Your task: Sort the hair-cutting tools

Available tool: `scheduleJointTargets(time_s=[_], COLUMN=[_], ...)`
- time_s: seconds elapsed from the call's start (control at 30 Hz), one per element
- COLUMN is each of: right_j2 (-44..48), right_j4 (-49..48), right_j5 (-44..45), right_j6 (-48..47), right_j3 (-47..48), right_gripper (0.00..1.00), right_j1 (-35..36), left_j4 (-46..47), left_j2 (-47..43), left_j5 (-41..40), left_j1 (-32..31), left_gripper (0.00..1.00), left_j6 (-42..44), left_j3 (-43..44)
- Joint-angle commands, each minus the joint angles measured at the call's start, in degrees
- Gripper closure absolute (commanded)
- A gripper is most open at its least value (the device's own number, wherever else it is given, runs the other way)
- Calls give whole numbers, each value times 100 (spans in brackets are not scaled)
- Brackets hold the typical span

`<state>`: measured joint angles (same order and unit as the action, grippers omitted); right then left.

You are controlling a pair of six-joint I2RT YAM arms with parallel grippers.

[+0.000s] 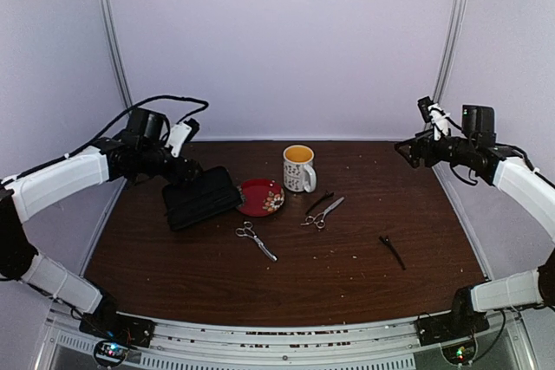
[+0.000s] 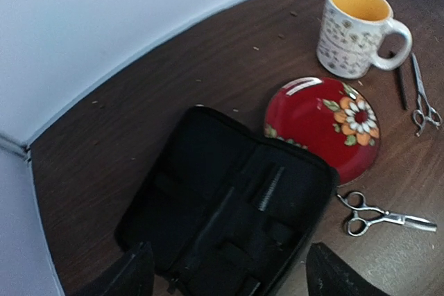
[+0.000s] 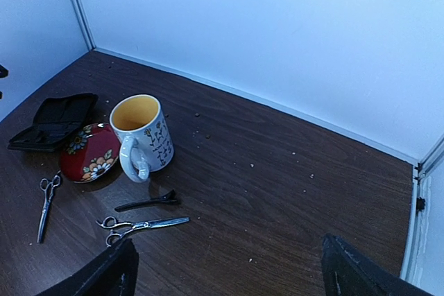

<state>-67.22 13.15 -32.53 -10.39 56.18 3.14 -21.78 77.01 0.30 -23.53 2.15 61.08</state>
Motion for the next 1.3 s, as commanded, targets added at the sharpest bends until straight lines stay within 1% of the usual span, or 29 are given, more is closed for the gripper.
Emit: scheduleJointTargets(time_s=[0.0,0.2,0.27,0.43,0.57,0.6,0.7,0.8,0.9,0.93,1.07,1.2,1.27], right_j2=[-49,-76,-88,-114,-222,-248,-278,-317,-390,-412,-456,-500,-531], right_j4=[-273,-348,-335,-296,-191,-172,-147,-151,-58,-29,-14,-9,-12], right_j5=[-613,-859,-939,-1045,-1198,-1218,-1284,-1345,-1391,-1393,-1437,-1456,-1470], right_j6=[-187,-281,-321,-438,-498,-520,-570,-569,-610,-614,-622,-632,-626], right_j3=[-118,-183,-185,-191,-125,-110,-121,-115,-59,-44,-37,-29,-36], right_gripper=[8,9,10,11,12,12,12,12,13,14,14,15,15], right_j1=[51,61,64,70,73,73,73,73,80,74,73,76,81], left_j4=[-702,-1349,-1428,-1534,-1635,-1665,-1821,-1841,-1884,-1923,-1885,-2148,-2193], left_j2=[763,1997,2252,2768,3226,3308,3538,3579,3518,3458,2904,2570,2407], left_j5=[-85,58,201,764,766,736,639,545,434,387,206,-141,-178], left_j1=[-635,-903,-927,-929,-927,-928,-899,-891,-891,-890,-896,-898,-893], left_gripper=[26,50,51,49,56,59,75,85,98,100,100,100,100], left_j6=[573,813,877,921,848,848,831,850,848,824,679,379,278], left_j3=[554,1428,1593,1879,2232,2310,2510,2445,2401,2378,2001,1632,1371])
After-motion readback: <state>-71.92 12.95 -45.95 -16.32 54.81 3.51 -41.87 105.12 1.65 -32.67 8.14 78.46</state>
